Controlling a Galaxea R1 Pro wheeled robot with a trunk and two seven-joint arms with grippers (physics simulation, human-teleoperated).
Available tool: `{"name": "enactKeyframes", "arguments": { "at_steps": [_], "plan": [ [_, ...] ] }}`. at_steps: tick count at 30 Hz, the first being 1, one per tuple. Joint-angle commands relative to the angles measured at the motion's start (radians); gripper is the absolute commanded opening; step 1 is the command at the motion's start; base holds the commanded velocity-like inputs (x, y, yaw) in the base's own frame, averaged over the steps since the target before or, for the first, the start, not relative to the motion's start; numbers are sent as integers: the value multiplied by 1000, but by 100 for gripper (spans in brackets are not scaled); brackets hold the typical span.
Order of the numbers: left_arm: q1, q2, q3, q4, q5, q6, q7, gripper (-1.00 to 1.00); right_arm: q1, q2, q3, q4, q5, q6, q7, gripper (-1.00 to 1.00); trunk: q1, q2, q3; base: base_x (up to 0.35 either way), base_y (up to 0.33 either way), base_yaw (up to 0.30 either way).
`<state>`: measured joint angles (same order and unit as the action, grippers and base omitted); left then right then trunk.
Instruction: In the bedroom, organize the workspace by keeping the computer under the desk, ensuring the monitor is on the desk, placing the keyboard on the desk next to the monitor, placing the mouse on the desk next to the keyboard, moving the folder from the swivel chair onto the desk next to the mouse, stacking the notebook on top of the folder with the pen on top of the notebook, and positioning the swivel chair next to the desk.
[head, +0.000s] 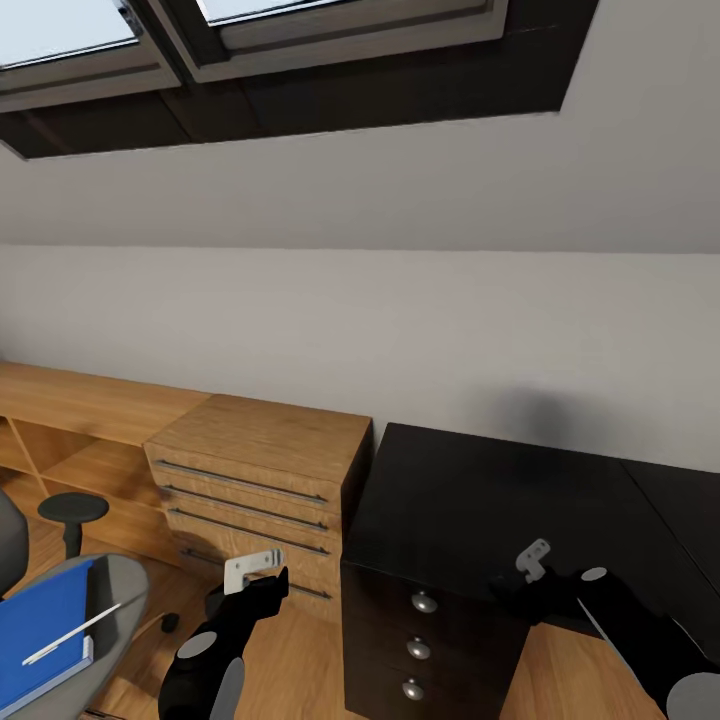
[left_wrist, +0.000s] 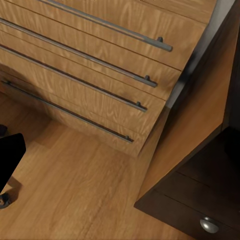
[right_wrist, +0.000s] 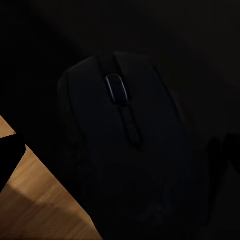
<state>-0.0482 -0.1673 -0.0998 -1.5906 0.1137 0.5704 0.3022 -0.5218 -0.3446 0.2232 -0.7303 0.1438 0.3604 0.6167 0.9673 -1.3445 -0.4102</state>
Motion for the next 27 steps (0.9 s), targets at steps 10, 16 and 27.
{"name": "enactKeyframes", "arguments": {
  "at_steps": [10,16,27],
  "plan": [
    [-1,0,-1,0,11,3,9,100,0,-1,5,11,11,3,0,-100,0,0,-1,0,0,0],
    [-1,0,-1,-1,11,3,9,100,0,0,6,11,11,3,0,-100,0,0,-1,0,0,0],
    [-1,2,0,0,11,3,9,100,0,-1,7,11,11,3,0,-100,-19,35,14,0,0,0]
  ]
}}
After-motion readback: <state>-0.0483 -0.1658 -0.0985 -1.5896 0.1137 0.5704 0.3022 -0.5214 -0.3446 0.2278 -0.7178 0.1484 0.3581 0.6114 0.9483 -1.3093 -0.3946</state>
